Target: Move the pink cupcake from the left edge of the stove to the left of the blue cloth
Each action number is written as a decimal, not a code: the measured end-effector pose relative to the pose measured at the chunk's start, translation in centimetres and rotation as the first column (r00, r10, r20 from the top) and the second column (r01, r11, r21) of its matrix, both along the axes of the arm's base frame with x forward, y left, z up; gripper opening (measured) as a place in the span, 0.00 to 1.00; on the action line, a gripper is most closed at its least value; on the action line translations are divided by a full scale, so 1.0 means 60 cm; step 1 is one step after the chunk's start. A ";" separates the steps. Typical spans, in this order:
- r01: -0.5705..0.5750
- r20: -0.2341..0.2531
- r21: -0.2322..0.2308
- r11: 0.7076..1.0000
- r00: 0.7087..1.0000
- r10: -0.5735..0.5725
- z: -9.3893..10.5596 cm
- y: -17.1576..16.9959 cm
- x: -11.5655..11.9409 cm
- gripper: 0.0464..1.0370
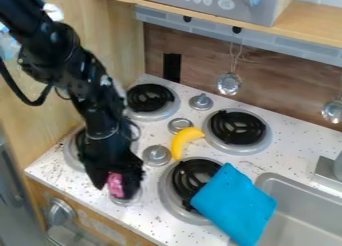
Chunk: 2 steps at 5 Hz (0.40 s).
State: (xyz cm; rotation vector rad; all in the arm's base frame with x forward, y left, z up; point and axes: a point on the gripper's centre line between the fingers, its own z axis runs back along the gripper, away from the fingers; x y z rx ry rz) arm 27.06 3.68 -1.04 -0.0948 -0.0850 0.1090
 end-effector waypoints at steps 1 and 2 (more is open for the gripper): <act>0.072 0.013 -0.006 0.997 0.997 -0.072 0.012 -0.034 -0.011 0.84; 0.130 0.009 0.010 0.991 0.991 -0.130 0.012 -0.059 -0.012 0.84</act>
